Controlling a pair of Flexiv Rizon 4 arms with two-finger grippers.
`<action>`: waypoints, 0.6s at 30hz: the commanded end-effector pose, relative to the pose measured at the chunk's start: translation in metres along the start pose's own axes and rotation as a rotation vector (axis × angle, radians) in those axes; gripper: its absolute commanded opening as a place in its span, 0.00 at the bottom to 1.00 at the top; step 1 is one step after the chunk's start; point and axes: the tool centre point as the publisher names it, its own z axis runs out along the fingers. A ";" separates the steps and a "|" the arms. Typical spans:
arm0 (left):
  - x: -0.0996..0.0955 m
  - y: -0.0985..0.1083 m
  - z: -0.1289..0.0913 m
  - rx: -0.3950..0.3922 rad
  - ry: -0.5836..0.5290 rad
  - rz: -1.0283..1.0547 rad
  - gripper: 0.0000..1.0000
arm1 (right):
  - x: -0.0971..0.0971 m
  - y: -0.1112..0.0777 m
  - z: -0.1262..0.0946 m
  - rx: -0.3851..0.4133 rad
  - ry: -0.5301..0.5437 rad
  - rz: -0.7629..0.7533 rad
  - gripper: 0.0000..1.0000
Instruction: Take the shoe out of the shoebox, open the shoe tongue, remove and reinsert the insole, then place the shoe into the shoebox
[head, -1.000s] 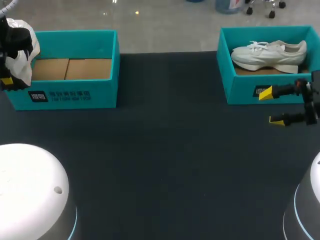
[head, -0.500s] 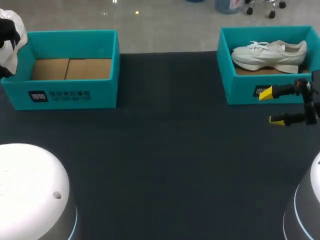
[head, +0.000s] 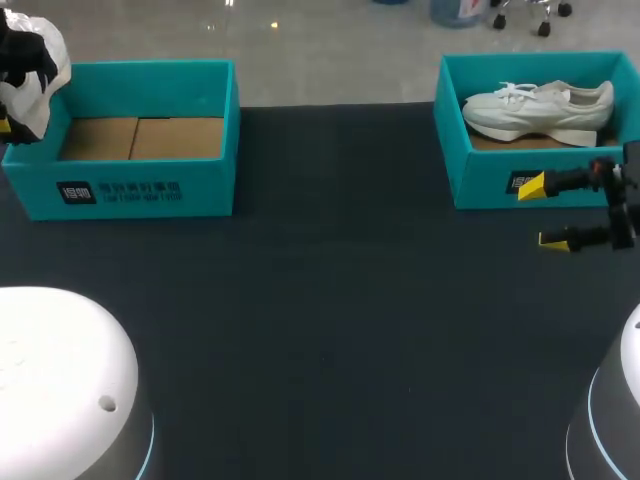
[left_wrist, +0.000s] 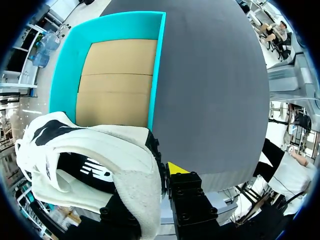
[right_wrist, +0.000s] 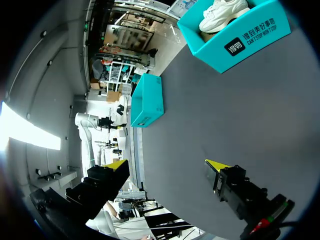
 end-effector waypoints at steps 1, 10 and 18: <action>-0.004 -0.003 -0.001 -0.008 0.010 0.000 0.00 | 0.000 0.000 0.000 0.000 -0.004 0.001 1.00; -0.004 -0.003 -0.001 -0.008 0.010 0.000 0.00 | 0.000 0.000 0.000 0.000 -0.004 0.001 1.00; -0.014 -0.007 -0.013 -0.114 0.018 0.616 0.00 | 0.000 0.000 0.000 0.000 -0.004 0.001 1.00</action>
